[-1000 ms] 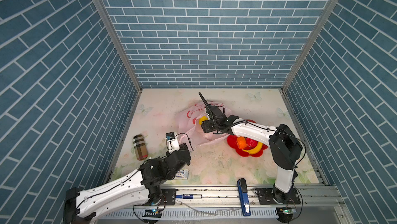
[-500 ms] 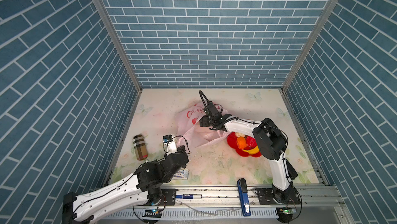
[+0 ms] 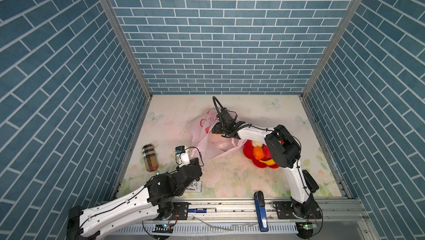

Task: Take fruits out of the plastic bag
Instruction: Pick up the fruit from the plastic bag.

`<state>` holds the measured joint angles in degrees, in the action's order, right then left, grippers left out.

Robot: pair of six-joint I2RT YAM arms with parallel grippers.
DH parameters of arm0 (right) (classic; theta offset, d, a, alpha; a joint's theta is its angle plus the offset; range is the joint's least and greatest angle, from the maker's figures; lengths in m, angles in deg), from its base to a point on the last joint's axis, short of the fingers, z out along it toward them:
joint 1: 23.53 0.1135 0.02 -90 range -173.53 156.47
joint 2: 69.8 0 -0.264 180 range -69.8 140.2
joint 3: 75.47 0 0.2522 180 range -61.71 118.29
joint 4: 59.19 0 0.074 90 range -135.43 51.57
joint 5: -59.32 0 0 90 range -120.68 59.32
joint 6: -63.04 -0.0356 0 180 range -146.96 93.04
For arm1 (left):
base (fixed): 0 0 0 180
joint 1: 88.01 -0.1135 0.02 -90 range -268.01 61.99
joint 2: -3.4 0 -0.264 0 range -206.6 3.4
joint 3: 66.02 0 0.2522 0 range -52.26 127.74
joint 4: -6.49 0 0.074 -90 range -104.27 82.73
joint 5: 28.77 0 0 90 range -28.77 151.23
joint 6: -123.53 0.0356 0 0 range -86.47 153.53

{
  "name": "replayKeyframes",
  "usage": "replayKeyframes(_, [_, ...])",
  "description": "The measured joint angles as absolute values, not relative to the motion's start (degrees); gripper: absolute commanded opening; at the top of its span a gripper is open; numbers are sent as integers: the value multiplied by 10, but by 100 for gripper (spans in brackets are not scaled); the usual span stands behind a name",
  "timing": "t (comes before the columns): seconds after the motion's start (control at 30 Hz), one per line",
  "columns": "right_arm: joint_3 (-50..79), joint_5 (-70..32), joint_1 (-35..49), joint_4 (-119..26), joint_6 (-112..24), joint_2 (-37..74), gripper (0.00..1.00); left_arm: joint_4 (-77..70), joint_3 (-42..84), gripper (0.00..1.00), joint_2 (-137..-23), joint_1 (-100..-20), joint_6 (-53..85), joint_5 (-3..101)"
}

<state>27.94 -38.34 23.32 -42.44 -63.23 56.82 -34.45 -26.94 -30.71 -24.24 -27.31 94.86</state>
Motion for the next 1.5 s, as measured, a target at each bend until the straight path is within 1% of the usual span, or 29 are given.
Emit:
replayKeyframes(0.27, [279, -380, 232, -425, -638, 571, 79, -344, -269, 0, -308, -242, -273, 946])
replayKeyframes(0.53, [279, -373, 230, -426, -642, 571, 67, -343, -269, 0, -313, -242, -273, 946])
replayKeyframes(0.77, [267, -358, 230, -427, -640, 558, 63, -329, -269, 0, -323, -242, -272, 946])
replayKeyframes(1.17, [230, -313, 240, -398, -625, 495, 59, -304, -269, 0, -355, -242, -261, 950])
replayKeyframes(1.5, [216, -253, 274, -320, -600, 427, 58, -305, -258, 0, -355, -242, -251, 970])
